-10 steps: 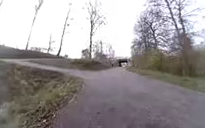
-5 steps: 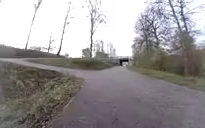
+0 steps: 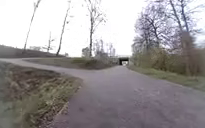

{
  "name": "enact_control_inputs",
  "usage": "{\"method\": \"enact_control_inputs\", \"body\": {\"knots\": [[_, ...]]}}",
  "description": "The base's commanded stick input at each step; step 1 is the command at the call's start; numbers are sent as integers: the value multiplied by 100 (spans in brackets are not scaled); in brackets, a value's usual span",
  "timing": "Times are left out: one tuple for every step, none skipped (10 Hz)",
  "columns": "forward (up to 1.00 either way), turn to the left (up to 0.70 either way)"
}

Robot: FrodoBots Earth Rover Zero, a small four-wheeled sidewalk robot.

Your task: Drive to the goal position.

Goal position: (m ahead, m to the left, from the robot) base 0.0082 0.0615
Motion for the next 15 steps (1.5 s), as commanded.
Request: {"method": "enact_control_inputs", "body": {"knots": [[70,0],[70,0],[70,0],[70,0],[70,0],[70,0],[70,0],[70,0],[70,0],[70,0],[70,0],[70,0],[70,0],[70,0],[70,0]]}}
